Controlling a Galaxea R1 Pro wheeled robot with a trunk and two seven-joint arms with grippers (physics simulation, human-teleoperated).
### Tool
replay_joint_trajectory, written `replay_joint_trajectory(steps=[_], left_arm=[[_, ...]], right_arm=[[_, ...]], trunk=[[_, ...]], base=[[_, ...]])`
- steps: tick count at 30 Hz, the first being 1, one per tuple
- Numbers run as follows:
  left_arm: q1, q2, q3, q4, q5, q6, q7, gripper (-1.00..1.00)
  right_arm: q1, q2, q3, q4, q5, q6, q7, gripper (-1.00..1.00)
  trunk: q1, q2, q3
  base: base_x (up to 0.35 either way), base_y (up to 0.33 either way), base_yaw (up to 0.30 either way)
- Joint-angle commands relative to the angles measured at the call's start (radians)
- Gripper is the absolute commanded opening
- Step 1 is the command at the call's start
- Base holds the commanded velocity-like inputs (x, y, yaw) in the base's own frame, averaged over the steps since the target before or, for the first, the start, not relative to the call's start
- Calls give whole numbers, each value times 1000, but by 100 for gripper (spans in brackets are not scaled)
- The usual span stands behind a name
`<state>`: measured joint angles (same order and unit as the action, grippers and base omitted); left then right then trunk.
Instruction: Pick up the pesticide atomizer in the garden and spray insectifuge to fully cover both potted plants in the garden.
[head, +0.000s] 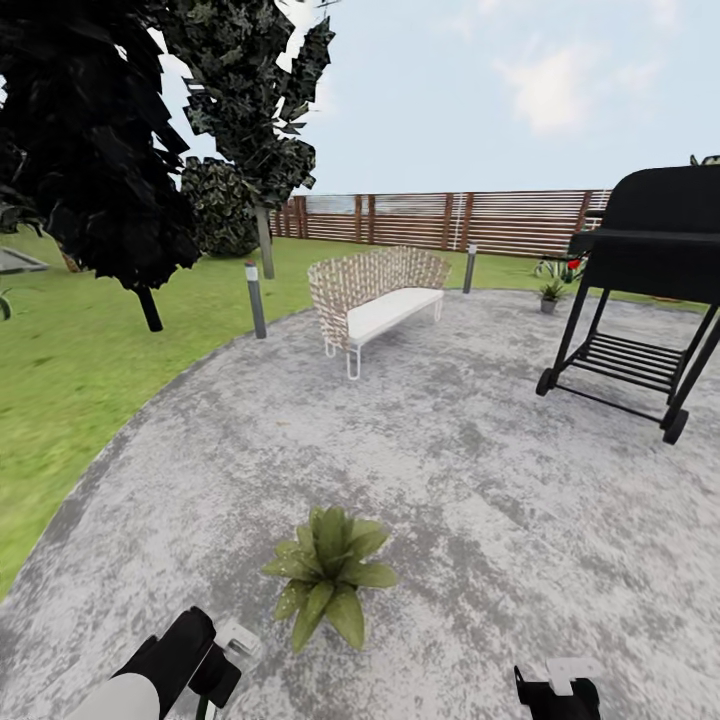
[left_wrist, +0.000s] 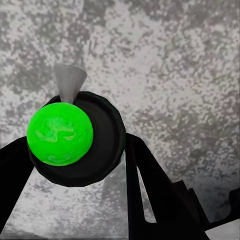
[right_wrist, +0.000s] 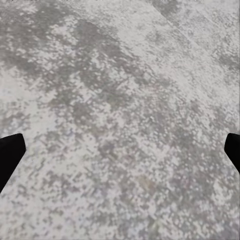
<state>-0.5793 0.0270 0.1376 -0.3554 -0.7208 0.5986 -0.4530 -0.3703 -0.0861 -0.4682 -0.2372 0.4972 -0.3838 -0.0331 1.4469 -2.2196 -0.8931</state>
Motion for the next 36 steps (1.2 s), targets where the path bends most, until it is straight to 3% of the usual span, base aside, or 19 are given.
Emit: replay_joint_trajectory(steps=[1,9,17,29,36], left_arm=[[0,-1,8,-2,-11,3,-9,-100],[0,-1,8,-2,-11,3,-8,-100],[0,-2,8,-2,-11,3,-8,-100],[1,-2,10,-32,-9,2,-10,-100],[1,0,7,-44,30,-3,-14,-100]], right_arm=[[-1,0,-6,2,11,-4,-4,100],[-1,-1,-6,1,11,-4,-4,100],[-1,-1,-7,1,11,-4,-4,100],[-1,-5,-7,1,11,-4,-4,100],[-1,-4,-7,1,11,-4,-4,100]], trunk=[[0,0,-1],[0,0,-1],[0,0,-1],[0,0,-1],[0,0,-1]], base=[[0,-2,85],[46,-153,24],[62,-266,258],[-99,-159,130],[-2,-2,0]])
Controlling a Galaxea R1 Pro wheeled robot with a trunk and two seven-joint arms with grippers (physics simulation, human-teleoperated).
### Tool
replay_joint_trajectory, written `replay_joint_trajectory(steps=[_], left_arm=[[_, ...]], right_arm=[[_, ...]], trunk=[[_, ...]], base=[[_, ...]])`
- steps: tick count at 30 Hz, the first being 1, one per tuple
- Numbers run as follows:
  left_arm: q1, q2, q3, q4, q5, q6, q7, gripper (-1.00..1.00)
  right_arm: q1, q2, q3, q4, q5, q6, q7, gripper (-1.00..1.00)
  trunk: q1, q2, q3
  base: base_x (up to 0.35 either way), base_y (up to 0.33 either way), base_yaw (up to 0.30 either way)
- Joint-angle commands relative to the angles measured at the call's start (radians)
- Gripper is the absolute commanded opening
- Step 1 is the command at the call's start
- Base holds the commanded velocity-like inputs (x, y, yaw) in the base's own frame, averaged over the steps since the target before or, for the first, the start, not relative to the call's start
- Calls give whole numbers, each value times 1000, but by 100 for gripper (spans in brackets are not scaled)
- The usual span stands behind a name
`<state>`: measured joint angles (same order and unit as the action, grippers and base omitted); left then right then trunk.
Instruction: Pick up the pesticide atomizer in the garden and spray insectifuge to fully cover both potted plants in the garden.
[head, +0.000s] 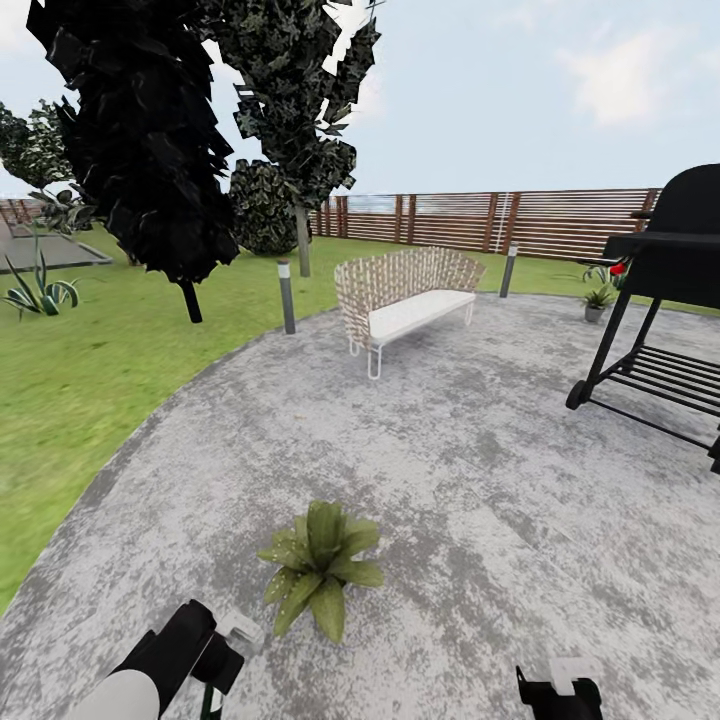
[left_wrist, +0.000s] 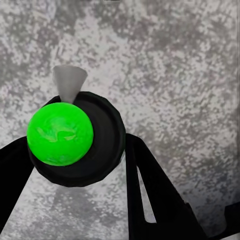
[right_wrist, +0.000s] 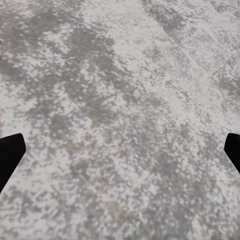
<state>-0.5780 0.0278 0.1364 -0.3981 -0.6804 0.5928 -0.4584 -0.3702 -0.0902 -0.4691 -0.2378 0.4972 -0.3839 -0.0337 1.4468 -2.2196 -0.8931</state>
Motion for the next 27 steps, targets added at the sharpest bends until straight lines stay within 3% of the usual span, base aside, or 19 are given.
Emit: replay_joint_trajectory(steps=[1,9,13,27], left_arm=[[0,-1,8,-2,-9,3,-9,-100],[0,-2,8,-1,-7,2,-10,-100],[0,-2,6,-1,-7,2,-9,-100],[0,-2,6,-2,-7,4,-6,-100]], right_arm=[[-1,1,-5,2,11,-4,-4,100],[-1,6,-5,2,11,-4,-5,100],[-1,6,-5,2,11,-4,-5,100],[-1,6,-5,2,11,-4,-5,100]], trunk=[[0,0,-1],[0,0,-5],[0,0,-7],[0,0,-7]], base=[[0,0,5],[31,-32,177],[154,-214,195],[29,-266,29]])
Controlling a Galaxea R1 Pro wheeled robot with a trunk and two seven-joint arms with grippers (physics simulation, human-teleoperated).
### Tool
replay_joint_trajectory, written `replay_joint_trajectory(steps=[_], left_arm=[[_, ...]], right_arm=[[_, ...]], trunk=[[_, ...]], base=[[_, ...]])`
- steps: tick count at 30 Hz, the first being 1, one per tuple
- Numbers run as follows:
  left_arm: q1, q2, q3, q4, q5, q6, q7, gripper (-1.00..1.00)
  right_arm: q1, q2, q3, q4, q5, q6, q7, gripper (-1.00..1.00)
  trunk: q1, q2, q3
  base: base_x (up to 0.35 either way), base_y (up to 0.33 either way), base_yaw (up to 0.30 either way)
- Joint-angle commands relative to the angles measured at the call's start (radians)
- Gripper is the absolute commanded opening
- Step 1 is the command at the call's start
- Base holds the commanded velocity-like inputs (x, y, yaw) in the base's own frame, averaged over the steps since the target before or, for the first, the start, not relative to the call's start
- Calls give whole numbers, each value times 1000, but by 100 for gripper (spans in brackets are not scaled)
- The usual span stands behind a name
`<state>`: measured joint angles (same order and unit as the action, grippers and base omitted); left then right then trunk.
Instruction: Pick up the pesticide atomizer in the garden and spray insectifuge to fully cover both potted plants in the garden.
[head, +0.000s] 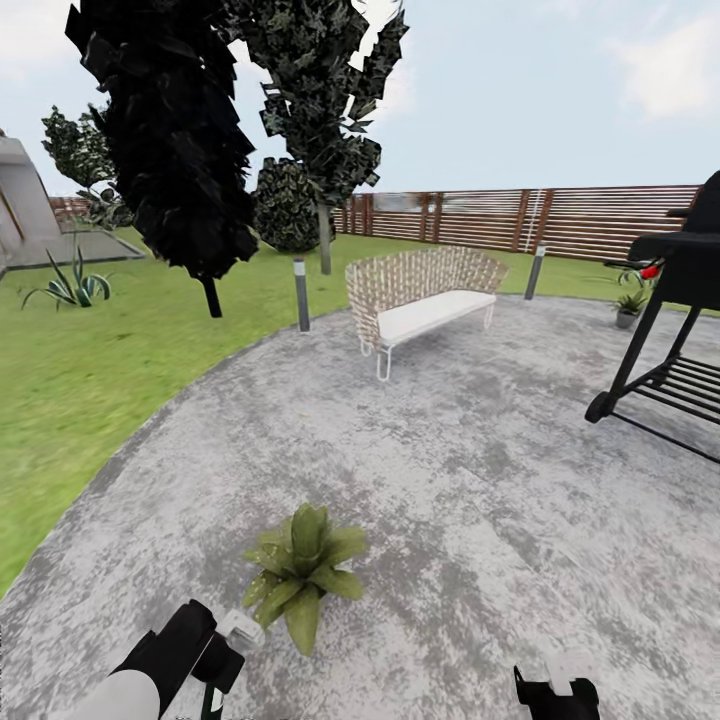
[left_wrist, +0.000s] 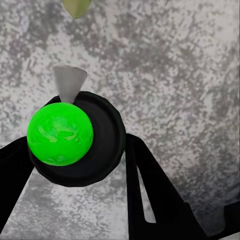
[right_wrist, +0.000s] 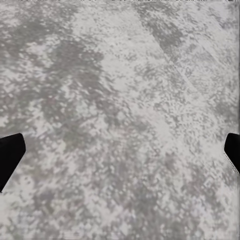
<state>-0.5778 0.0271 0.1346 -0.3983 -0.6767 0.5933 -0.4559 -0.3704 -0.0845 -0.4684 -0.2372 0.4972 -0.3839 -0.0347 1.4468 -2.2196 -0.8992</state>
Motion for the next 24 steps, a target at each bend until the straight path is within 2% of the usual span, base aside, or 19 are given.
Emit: replay_joint_trajectory(steps=[1,20,24], left_arm=[[-1,-1,8,-2,-11,3,-9,-100],[-1,-1,8,2,-11,7,-9,-100],[-1,-1,5,11,-11,9,-9,-100]], right_arm=[[-1,0,-6,2,11,-4,-4,100],[-1,0,-6,3,11,-4,-4,100],[-1,0,-6,3,11,-4,-4,100]], trunk=[[0,0,-1],[0,0,-1],[0,0,-1]], base=[[0,-272,215],[14,-272,269],[118,-262,89]])
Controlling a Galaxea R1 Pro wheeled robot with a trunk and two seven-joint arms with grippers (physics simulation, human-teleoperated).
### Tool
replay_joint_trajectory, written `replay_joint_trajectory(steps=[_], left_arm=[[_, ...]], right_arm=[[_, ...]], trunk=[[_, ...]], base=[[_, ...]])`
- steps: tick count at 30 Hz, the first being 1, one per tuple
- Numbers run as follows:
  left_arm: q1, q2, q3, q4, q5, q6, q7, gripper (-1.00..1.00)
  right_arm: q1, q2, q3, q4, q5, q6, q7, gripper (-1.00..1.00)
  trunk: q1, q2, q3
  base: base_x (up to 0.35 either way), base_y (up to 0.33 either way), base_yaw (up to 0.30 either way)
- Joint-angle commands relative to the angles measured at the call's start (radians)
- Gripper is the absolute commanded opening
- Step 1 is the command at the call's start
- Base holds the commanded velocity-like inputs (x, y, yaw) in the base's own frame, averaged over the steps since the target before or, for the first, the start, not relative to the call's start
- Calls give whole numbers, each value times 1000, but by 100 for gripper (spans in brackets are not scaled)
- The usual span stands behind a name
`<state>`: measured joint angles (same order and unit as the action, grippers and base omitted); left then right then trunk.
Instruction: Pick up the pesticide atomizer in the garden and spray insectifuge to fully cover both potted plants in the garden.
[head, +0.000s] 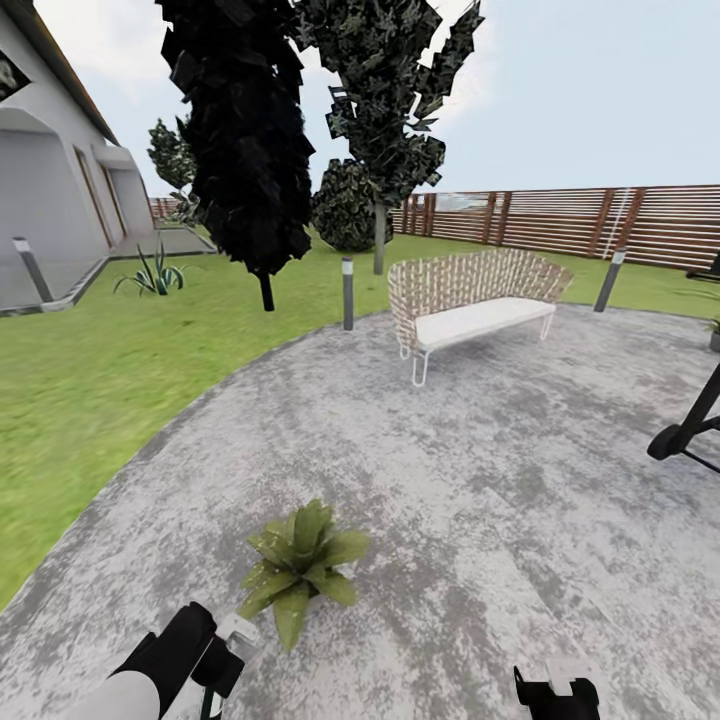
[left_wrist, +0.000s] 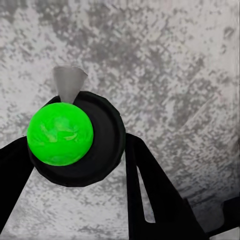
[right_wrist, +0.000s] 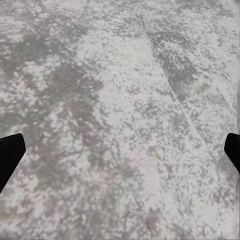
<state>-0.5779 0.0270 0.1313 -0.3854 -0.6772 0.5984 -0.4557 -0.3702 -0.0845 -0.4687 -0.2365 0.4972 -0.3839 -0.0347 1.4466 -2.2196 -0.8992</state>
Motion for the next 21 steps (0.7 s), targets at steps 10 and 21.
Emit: replay_joint_trajectory(steps=[10,21], left_arm=[[0,0,2,2,-17,7,-10,-100],[1,-1,-2,11,-19,9,-10,-100]], right_arm=[[-1,0,-5,2,11,-4,-4,100],[-1,0,-5,1,11,-4,-4,100]], trunk=[[0,0,-1],[0,0,-1]], base=[[56,-50,166],[20,-40,242]])
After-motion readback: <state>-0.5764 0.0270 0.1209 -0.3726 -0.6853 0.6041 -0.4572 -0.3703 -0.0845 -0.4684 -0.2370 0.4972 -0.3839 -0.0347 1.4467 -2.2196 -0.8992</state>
